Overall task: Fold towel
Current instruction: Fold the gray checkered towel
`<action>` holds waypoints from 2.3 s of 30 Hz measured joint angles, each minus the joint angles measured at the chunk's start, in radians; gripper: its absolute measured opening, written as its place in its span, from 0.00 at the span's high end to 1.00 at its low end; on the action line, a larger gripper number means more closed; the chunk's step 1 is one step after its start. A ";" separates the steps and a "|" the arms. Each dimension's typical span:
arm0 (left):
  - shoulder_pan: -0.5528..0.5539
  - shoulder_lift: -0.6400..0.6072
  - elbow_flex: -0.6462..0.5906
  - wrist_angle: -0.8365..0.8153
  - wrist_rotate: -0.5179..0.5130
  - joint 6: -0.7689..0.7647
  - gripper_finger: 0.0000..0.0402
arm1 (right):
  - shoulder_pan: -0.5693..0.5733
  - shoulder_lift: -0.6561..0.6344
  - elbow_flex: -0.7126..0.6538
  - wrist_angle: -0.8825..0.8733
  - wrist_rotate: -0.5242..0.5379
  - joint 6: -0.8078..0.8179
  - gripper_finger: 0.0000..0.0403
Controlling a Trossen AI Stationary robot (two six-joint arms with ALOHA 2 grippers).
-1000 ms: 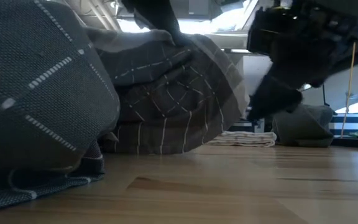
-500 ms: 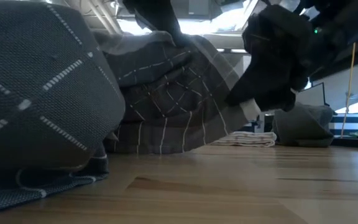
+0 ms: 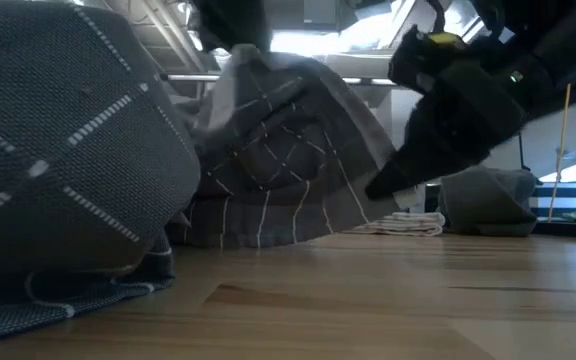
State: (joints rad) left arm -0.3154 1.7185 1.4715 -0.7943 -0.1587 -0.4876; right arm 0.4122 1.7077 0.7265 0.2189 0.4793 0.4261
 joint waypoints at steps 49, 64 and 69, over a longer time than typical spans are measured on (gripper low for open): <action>-0.302 -0.376 0.055 -0.272 -0.759 0.087 0.99 | 0.048 -0.453 0.431 -1.038 0.311 -0.095 1.00; -0.261 -0.347 -0.147 -0.291 -0.184 -0.436 0.69 | 0.052 -0.434 0.192 -1.105 0.202 0.177 1.00; -0.375 -0.282 -0.269 -0.226 -0.229 -0.638 0.65 | 0.052 -0.434 0.156 -1.090 0.195 0.196 1.00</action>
State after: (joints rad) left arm -0.6905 1.4365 1.2025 -1.0205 -0.3874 -1.1254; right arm 0.4641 1.2736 0.8826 -0.8706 0.6739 0.6221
